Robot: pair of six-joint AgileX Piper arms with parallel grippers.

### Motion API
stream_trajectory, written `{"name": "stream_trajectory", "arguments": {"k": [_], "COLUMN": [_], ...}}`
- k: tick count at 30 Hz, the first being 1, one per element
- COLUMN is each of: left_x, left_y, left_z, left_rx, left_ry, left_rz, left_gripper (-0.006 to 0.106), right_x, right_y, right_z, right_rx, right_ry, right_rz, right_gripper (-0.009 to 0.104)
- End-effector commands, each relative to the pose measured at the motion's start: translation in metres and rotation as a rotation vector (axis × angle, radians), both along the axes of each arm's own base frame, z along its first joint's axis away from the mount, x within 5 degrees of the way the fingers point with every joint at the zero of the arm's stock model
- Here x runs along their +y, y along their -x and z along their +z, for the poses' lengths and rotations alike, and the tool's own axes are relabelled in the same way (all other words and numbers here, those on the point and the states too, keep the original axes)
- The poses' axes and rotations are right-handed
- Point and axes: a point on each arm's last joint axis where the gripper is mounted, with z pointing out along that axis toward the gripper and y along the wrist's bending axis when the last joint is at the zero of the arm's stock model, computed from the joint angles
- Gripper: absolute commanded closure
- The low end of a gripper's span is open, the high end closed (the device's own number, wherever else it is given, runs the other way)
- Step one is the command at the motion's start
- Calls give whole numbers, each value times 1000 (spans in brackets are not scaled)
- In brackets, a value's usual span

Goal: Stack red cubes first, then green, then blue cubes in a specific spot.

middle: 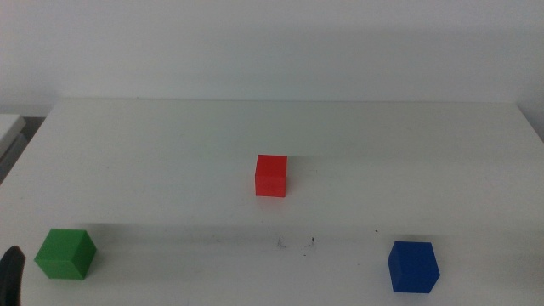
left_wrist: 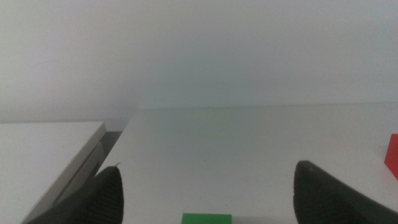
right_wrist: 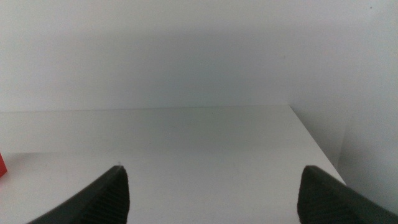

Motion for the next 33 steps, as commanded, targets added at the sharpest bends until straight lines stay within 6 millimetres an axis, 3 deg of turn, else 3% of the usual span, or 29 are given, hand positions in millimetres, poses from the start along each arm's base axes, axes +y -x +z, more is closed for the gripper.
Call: {"name": "stream_trajectory", "arguments": {"k": [1,7,9,12,14,17,21,25,29,33], "left_x": [0,0,-1,-3,-6,-7,-19,-56,-103,-148], "left_y": [0,-1,-7,-26,-45,-82,-146,-203,-243,-270], "left_z": [1,7,28,75,103,131,136,132,123,112], "left_rx": [-10,20,116,343,519,689,812,899,1032,1113], "left_ry": [-11,16,27,59,90,107,170,181,166,105], "left_rz": [1,-1,-7,-35,-60,-78,-139,-190,-166,-230], "left_gripper": [7,7,7,7,7,7,7,7,7,7], "right_x": [0,0,0,0,0,0,0,0,0,0], "right_y": [0,0,0,0,0,0,0,0,0,0], "right_z": [0,0,0,0,0,0,0,0,0,0], "right_rx": [-9,-9,-9,-9,-9,-9,-9,-9,-9,-9], "right_ry": [17,17,17,17,17,17,17,17,17,17], "right_rz": [2,2,2,2,2,2,2,2,2,2], "right_gripper": [2,2,2,2,2,2,2,2,2,2]}}
